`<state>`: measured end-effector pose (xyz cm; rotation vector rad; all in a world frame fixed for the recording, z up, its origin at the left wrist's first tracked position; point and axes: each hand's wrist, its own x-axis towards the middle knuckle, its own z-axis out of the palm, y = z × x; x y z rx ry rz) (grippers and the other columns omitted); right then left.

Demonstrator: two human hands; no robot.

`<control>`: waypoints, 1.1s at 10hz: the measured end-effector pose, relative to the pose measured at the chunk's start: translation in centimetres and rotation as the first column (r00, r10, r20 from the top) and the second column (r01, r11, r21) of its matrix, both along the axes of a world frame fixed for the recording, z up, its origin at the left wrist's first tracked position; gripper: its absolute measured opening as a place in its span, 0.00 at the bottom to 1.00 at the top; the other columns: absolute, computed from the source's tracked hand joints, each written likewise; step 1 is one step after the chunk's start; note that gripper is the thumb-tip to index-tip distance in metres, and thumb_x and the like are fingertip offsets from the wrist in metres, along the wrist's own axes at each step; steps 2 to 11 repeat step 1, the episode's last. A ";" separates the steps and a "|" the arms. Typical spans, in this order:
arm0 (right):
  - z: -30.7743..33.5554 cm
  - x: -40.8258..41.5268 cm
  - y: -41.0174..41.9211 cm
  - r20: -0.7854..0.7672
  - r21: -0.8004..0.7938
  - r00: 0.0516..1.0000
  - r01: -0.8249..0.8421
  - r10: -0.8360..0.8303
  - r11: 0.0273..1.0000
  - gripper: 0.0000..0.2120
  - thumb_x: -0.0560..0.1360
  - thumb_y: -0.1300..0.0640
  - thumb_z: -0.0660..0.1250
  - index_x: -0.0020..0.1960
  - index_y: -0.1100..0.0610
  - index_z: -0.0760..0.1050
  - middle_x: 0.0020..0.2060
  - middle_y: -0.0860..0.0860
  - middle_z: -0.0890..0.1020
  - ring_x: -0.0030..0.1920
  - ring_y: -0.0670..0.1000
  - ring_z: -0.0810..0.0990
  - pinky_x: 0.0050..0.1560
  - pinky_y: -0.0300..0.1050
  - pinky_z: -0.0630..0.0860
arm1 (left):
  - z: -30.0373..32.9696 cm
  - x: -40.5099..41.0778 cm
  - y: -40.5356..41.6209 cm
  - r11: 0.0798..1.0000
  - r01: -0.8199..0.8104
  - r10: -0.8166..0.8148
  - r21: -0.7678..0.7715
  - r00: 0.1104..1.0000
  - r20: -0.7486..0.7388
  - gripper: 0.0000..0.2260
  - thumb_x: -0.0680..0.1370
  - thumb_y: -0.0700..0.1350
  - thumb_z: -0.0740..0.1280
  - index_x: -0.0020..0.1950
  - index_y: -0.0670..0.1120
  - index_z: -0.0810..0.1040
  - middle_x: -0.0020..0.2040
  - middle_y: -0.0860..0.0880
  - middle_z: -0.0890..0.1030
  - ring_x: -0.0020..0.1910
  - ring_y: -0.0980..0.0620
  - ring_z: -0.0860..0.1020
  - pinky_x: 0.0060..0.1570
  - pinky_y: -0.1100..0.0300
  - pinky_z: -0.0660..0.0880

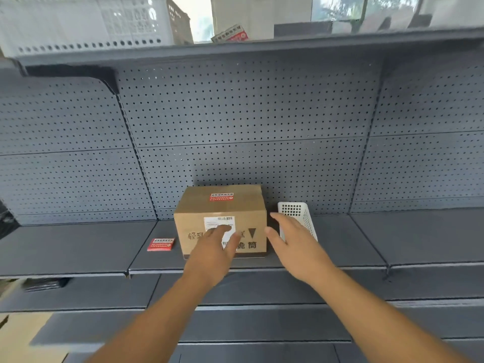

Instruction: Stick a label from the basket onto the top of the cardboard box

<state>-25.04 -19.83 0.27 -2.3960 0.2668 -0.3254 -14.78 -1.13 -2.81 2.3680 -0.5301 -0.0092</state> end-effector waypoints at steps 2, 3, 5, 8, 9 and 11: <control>0.8 -2.9 0.3 0.034 0.091 0.999 0.024 -0.027 0.996 0.21 0.85 0.41 0.53 0.77 0.42 0.65 0.76 0.44 0.71 0.63 0.45 0.71 0.61 0.47 0.68 | 1.0 -1.9 -0.4 0.996 -0.021 0.017 -0.088 0.999 -0.051 0.25 0.81 0.66 0.56 0.71 0.54 0.74 0.69 0.50 0.77 0.64 0.49 0.76 0.65 0.49 0.72; 0.8 -2.9 0.3 0.034 0.091 0.999 0.024 -0.027 0.996 0.21 0.85 0.41 0.53 0.77 0.42 0.65 0.76 0.44 0.71 0.63 0.45 0.71 0.61 0.47 0.68 | 1.0 -1.9 -0.4 0.996 -0.021 0.017 -0.088 0.999 -0.051 0.25 0.81 0.66 0.56 0.71 0.54 0.74 0.69 0.50 0.77 0.64 0.49 0.76 0.65 0.49 0.72; 0.8 -2.9 0.3 0.034 0.091 0.999 0.024 -0.027 0.996 0.21 0.85 0.41 0.53 0.77 0.42 0.65 0.76 0.44 0.71 0.63 0.45 0.71 0.61 0.47 0.68 | 1.0 -1.9 -0.4 0.996 -0.021 0.017 -0.088 0.999 -0.051 0.25 0.81 0.66 0.56 0.71 0.54 0.74 0.69 0.50 0.77 0.64 0.49 0.76 0.65 0.49 0.72; 0.8 -2.9 0.3 0.034 0.091 0.999 0.024 -0.027 0.996 0.21 0.85 0.41 0.53 0.77 0.42 0.65 0.76 0.44 0.71 0.63 0.45 0.71 0.61 0.47 0.68 | 1.0 -1.9 -0.4 0.996 -0.021 0.017 -0.088 0.999 -0.051 0.25 0.81 0.66 0.56 0.71 0.54 0.74 0.69 0.50 0.77 0.64 0.49 0.76 0.65 0.49 0.72; 0.8 -2.9 0.3 0.034 0.091 0.999 0.024 -0.027 0.996 0.21 0.85 0.41 0.53 0.77 0.42 0.65 0.76 0.44 0.71 0.63 0.45 0.71 0.61 0.47 0.68 | 1.0 -1.9 -0.4 0.996 -0.021 0.017 -0.088 0.999 -0.051 0.25 0.81 0.66 0.56 0.71 0.54 0.74 0.69 0.50 0.77 0.64 0.49 0.76 0.65 0.49 0.72; 0.8 -2.9 0.3 0.034 0.091 0.999 0.024 -0.027 0.996 0.21 0.85 0.41 0.53 0.77 0.42 0.65 0.76 0.44 0.71 0.63 0.45 0.71 0.61 0.47 0.68 | 1.0 -1.9 -0.4 0.996 -0.021 0.017 -0.088 0.999 -0.051 0.25 0.81 0.66 0.56 0.71 0.54 0.74 0.69 0.50 0.77 0.64 0.49 0.76 0.65 0.49 0.72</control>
